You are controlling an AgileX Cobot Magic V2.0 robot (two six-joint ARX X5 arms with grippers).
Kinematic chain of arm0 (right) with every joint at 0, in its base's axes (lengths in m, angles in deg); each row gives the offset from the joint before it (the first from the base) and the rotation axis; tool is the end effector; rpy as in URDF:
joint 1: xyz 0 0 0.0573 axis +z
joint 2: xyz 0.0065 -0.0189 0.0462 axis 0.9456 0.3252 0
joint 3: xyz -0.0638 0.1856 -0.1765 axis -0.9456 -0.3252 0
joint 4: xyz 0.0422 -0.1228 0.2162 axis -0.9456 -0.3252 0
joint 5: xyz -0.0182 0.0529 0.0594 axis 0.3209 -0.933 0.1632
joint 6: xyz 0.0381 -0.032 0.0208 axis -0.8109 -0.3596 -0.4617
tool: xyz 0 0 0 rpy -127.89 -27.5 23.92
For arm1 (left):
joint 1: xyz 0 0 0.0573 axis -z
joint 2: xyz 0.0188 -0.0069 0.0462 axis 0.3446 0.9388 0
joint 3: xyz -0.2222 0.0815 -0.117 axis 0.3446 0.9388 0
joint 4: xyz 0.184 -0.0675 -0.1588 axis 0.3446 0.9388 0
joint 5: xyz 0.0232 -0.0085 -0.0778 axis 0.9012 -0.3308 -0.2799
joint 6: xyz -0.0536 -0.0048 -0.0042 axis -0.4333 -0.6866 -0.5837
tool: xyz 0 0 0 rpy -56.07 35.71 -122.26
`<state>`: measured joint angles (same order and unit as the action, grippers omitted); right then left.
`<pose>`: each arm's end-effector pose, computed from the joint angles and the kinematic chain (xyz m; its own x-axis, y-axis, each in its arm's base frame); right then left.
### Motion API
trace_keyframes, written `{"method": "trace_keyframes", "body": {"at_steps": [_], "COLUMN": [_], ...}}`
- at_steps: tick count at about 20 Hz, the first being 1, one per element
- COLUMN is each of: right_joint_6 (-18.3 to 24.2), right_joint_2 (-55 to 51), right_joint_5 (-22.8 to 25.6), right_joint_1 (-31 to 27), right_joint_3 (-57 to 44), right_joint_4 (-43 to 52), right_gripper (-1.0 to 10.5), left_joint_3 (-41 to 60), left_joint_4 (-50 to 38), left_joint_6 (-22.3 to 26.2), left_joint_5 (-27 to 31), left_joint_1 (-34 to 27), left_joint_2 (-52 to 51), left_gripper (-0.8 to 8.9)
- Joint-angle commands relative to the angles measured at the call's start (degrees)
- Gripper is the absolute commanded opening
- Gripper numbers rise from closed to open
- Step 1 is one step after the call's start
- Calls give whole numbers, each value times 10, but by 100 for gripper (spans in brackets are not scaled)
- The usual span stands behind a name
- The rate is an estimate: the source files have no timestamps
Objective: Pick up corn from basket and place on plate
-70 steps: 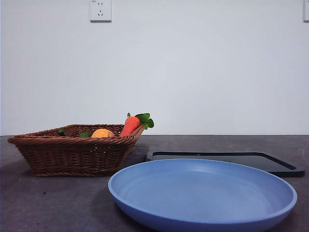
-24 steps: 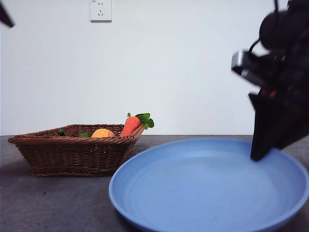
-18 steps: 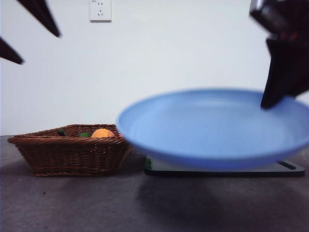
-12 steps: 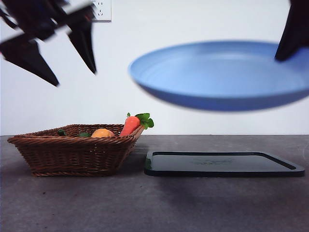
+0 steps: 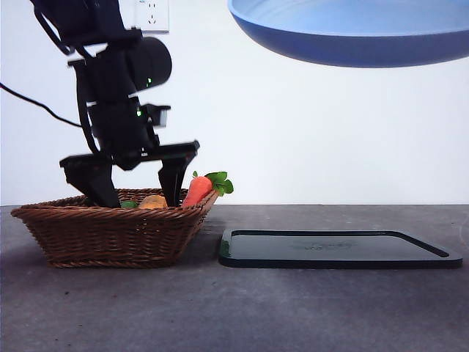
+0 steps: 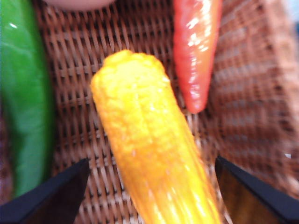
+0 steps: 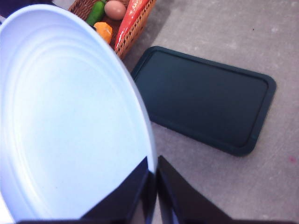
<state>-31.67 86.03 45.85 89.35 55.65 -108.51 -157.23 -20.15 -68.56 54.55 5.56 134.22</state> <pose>0.1165 0.0471 0.3472 0.6153 0.4985 -0.6107 -0.4592 0.8563 0.2364 0.3495 -0.1672 0.1989 0.4226 -0.1649 -0.8912 0.2055 0.9751 -0.0830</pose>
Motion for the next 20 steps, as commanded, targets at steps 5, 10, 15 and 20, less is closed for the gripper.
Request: {"method": "trace_keyframes", "body": {"at_steps": [5,10,15,20], "right_joint_6": [-9,-9,-12,-18], "right_joint_2": [4,4,24,159], "right_joint_5": [3,3,28,22], "right_joint_1": [2,2,2,2], "right_joint_3": [12,12,12,12], "right_joint_4": [-1,1,4,66], "right_gripper": [2,2,2,2], "left_joint_3": [-13,-13,-19,-19], "left_joint_4": [-11,6,5,13], "left_joint_6": [-12,-17,-17,-17], "left_joint_5": [5,4,4,-41], "left_joint_1": [13,13,13,19], "left_joint_2": [17,16,-51,-210], "left_gripper": [309,212,205,205]}}
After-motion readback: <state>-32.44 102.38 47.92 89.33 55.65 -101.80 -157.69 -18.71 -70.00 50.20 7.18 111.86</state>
